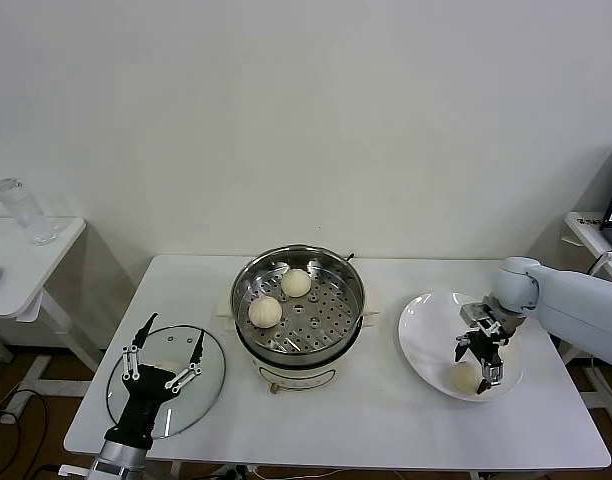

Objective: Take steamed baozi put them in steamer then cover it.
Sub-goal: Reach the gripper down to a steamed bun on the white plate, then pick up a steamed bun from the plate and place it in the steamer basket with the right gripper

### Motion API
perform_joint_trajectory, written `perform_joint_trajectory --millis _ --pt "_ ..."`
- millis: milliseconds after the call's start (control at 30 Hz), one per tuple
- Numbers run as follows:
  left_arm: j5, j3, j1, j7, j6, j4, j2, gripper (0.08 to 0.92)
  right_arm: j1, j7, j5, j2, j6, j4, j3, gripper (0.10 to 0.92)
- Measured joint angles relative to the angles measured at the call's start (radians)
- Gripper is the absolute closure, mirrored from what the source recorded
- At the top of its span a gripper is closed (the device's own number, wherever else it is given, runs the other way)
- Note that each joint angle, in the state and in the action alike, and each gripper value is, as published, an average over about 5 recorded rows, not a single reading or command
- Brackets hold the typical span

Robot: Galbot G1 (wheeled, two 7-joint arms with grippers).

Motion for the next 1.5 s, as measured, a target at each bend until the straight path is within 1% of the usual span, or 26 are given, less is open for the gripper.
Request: perform_joint_trajectory --millis 133,267,533,733,1100,1267,1500 --pt "-0.001 -0.005 0.001 0.001 -0.005 0.003 0.003 0.177 -0.008 -0.001 -0.003 0.001 0.001 -0.002 0.007 0.288" --pt "-0.001 -0.005 0.001 0.002 -0.006 0.004 0.003 0.177 -0.008 -0.002 -0.006 0.001 0.005 0.001 0.015 0.316" --pt "-0.001 -0.008 -0.001 0.002 -0.006 -0.001 0.009 0.177 0.047 -0.019 -0.008 -0.006 0.03 0.034 0.015 0.327" --pt "-0.002 -0.003 -0.002 0.001 -0.006 -0.004 0.013 0.177 0.171 -0.039 -0.012 0.02 0.093 0.075 0.0 0.323" --pt "-0.001 0.011 0.001 0.002 -0.009 -0.008 0.018 0.177 0.43 -0.036 -0.024 0.177 0.274 0.172 -0.017 0.327" --pt "-0.001 0.007 0.006 0.002 -0.011 -0.012 0.018 0.177 0.473 -0.019 -0.053 0.262 0.34 0.23 -0.015 0.348" --pt "-0.001 0.007 0.007 0.002 -0.013 -0.013 0.013 0.177 0.473 0.006 -0.139 0.372 0.421 0.291 -0.008 0.355"
